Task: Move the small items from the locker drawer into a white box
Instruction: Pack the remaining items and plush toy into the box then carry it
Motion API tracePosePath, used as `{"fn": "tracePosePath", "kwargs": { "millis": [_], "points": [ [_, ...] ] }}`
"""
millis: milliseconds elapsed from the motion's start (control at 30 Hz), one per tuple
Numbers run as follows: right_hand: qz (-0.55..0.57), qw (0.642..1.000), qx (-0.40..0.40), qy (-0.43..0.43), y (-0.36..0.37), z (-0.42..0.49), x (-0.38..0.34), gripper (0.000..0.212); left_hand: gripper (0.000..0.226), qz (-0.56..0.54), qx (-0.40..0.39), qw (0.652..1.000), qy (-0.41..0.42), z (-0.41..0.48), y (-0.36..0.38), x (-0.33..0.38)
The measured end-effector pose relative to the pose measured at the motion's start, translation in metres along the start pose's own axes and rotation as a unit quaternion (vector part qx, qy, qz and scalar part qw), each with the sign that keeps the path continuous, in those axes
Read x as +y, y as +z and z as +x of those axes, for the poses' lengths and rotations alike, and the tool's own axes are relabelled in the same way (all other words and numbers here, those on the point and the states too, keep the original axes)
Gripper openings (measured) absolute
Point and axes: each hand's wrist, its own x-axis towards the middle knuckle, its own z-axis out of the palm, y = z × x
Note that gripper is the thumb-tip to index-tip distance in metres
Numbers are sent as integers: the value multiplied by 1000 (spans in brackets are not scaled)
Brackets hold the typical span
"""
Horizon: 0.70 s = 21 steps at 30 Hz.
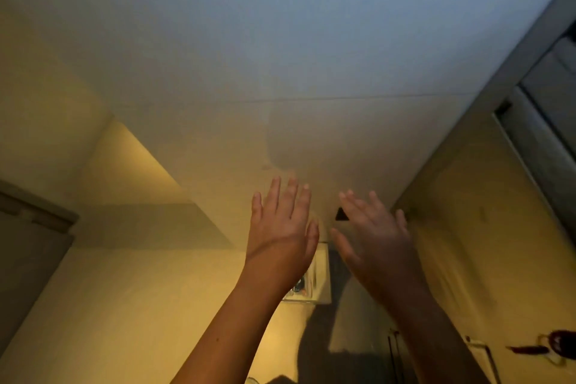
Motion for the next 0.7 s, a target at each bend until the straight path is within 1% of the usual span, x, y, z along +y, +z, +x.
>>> {"fn": "tracePosePath", "kwargs": {
  "millis": [33,100,133,200,267,300,367,433,567,633,700],
  "points": [
    [-12,1000,3,-6,-19,-2,-6,57,52,-1,24,1000,14,1,-16,10],
    [-16,999,26,-15,-52,-7,-14,57,53,-16,19,1000,14,1,-44,23],
    [-20,998,49,-21,-68,-11,-18,56,53,-23,17,1000,13,1,-55,28],
    [-23,998,62,-17,-96,-21,-27,55,53,-21,25,999,28,-2,-79,38],
    [-19,998,60,-19,-117,-30,-34,56,50,-23,51,997,56,-6,-99,49],
    [-28,997,67,-20,-127,-34,-38,56,50,-27,74,994,70,-8,-108,53],
    [-56,995,82,-11,-148,-42,-52,55,48,-39,96,990,95,-13,-124,59],
    [-93,990,103,2,-161,-53,-68,54,48,-47,101,986,127,-19,-137,58],
    [-162,973,160,30,-171,-80,-101,52,50,-63,60,979,187,-30,-159,45],
    [-174,967,176,61,-172,-94,-115,51,49,-64,61,969,229,-34,-172,38],
    [-172,961,190,99,-170,-108,-129,48,48,-69,80,956,274,-41,-181,35]
  ]
}}
